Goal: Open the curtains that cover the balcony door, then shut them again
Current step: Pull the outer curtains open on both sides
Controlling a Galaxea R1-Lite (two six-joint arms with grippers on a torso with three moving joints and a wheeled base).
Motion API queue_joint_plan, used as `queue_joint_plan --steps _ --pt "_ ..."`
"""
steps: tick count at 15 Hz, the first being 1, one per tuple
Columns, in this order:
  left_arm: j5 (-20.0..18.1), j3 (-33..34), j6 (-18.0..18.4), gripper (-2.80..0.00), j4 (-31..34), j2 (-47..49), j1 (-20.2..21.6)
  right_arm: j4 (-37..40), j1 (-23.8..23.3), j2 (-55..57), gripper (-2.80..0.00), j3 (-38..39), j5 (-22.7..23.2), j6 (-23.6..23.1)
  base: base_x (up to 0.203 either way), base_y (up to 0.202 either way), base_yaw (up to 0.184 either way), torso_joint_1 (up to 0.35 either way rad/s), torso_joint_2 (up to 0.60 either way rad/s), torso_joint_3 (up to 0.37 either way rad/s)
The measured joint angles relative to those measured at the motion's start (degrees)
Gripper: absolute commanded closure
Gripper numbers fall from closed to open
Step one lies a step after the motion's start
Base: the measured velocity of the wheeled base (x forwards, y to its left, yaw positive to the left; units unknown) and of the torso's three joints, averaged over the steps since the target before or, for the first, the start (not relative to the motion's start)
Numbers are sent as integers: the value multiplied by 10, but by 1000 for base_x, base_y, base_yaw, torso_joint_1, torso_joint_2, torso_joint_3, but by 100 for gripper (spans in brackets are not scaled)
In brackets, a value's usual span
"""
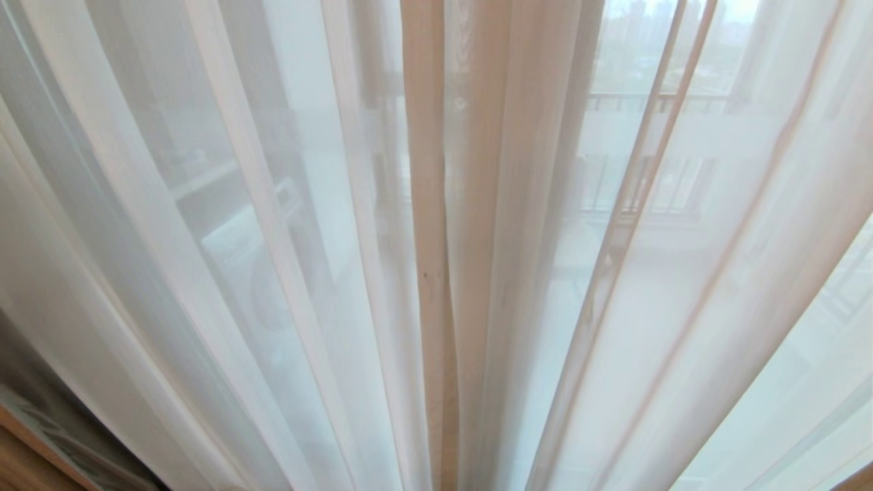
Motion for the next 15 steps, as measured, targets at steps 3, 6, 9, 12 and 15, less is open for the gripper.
queue_joint_plan --steps 3,6,9,12,15 --pt "0 0 0 0 0 0 0 10 8 -54 0 38 4 0 0 0 0 0 0 0" --pt "0 0 0 0 0 0 0 58 9 -112 0 51 21 -4 0 0 0 0 0 0" --pt "0 0 0 0 0 0 0 76 9 -140 0 59 44 8 0 0 0 0 0 0" --pt "0 0 0 0 0 0 0 75 9 -149 0 60 44 17 0 0 0 0 0 0" --pt "0 0 0 0 0 0 0 75 9 -151 0 61 43 18 0 0 0 0 0 0"
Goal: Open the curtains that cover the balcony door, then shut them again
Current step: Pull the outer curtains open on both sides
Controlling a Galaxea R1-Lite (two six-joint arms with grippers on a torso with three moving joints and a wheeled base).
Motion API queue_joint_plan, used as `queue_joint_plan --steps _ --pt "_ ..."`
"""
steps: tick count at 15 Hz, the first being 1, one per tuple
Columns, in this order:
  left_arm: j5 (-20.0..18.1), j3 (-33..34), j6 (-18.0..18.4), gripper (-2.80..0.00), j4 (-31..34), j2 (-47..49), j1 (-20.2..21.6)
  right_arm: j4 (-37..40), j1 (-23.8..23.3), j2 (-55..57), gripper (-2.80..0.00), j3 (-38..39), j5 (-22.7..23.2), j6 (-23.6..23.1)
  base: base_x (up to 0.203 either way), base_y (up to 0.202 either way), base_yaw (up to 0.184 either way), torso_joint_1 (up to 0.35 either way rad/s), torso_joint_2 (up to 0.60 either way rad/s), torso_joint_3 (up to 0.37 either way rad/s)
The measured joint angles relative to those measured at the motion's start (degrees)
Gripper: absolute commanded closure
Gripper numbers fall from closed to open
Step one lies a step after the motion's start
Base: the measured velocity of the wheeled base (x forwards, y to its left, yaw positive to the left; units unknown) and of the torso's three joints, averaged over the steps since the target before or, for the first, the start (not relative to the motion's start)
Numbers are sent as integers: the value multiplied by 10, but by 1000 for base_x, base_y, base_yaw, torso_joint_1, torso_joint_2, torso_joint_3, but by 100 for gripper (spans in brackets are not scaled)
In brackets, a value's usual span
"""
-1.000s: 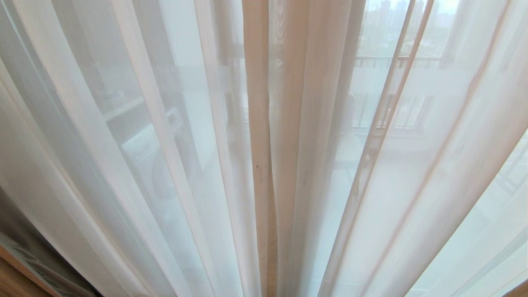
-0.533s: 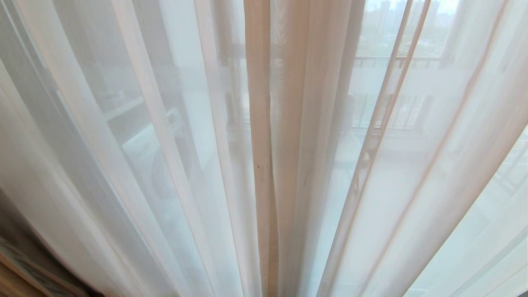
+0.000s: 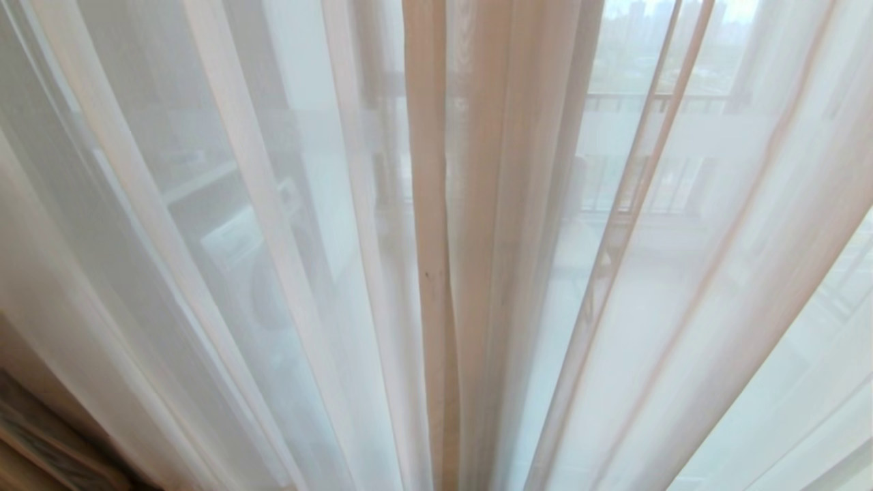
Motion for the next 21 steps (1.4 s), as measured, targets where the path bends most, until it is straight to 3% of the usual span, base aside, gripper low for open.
queue_joint_plan --steps 21 --pt "0 0 0 0 0 0 0 -1 0 0 0 0 -1 30 0 0 0 0 0 0"
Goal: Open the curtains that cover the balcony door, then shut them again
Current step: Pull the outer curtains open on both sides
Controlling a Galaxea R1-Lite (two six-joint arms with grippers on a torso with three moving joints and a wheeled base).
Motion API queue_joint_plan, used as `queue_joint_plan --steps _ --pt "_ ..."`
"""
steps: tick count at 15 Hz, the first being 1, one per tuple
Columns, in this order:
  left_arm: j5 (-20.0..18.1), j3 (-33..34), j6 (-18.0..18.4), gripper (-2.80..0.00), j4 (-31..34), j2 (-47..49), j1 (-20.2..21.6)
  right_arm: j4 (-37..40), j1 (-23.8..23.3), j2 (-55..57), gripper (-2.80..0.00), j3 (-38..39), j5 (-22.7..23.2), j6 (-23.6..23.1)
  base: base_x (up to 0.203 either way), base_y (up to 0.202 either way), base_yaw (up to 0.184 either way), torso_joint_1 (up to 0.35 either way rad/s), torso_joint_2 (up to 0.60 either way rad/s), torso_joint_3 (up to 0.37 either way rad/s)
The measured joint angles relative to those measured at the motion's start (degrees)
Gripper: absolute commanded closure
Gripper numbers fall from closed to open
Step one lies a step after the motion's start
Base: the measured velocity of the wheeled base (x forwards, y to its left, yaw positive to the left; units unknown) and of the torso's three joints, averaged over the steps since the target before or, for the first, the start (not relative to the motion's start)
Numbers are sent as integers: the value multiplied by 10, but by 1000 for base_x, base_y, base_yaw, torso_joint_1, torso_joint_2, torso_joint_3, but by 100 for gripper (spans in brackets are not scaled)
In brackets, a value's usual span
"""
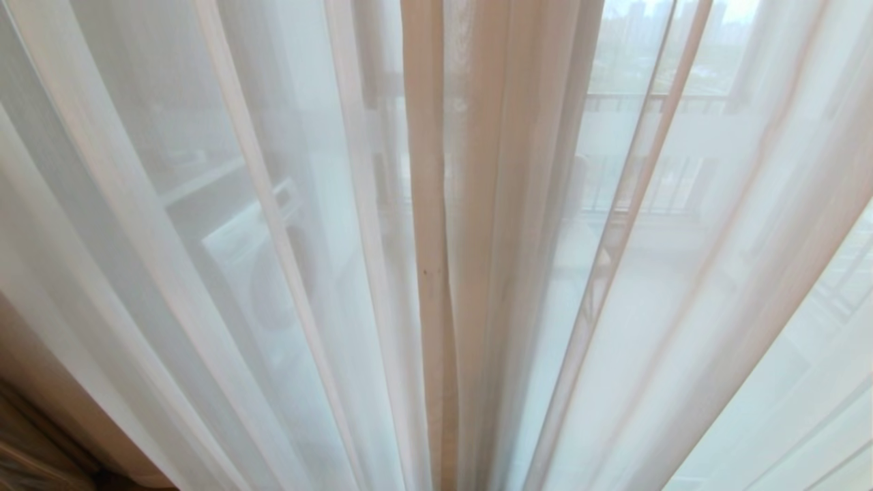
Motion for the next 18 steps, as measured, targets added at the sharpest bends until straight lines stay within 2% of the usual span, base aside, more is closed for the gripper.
queue_joint_plan --steps 18 --pt "0 0 0 0 0 0 0 0 0 0 0 0 0 0 0 0 0 0 0 0"
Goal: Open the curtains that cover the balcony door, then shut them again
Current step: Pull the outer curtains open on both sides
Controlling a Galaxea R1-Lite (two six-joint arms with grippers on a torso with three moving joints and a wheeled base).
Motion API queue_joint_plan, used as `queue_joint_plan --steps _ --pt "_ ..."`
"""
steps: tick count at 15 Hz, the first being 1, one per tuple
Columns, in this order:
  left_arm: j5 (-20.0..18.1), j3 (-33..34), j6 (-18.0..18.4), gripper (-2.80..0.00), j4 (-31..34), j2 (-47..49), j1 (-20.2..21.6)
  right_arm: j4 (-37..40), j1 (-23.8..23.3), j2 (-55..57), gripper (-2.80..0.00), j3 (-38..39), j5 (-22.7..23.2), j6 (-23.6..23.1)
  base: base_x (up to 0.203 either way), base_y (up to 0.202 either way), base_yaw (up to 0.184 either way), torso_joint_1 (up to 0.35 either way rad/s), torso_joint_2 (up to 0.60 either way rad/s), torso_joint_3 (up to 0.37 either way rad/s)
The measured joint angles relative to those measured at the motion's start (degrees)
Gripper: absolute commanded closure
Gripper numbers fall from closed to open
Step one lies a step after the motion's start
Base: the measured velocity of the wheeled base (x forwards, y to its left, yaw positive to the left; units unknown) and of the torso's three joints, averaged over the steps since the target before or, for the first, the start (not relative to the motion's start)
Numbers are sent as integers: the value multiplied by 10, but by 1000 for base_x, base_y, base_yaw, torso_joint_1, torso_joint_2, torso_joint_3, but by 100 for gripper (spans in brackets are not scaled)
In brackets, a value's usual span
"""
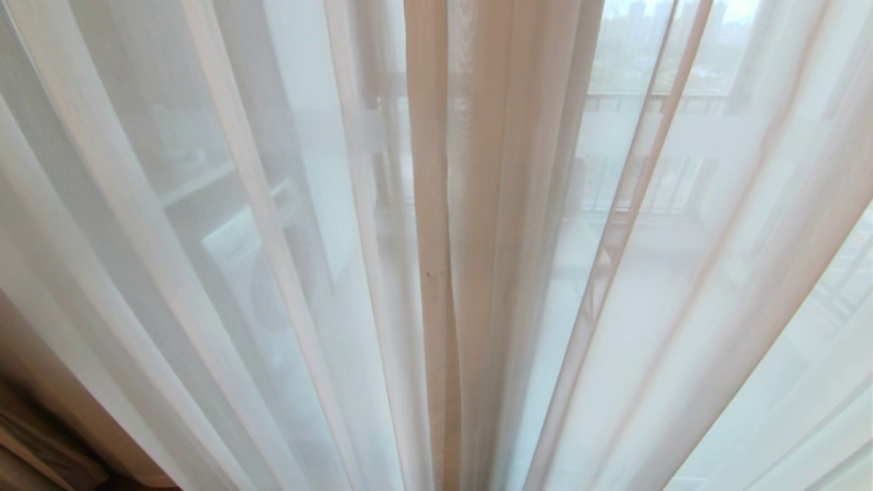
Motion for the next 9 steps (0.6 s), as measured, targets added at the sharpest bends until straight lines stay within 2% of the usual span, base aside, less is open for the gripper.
queue_joint_plan --steps 9 --pt "-8 -1 0 0 -6 0 0 0 0 0 0 0 0 0 0 0 0 0 0 0"
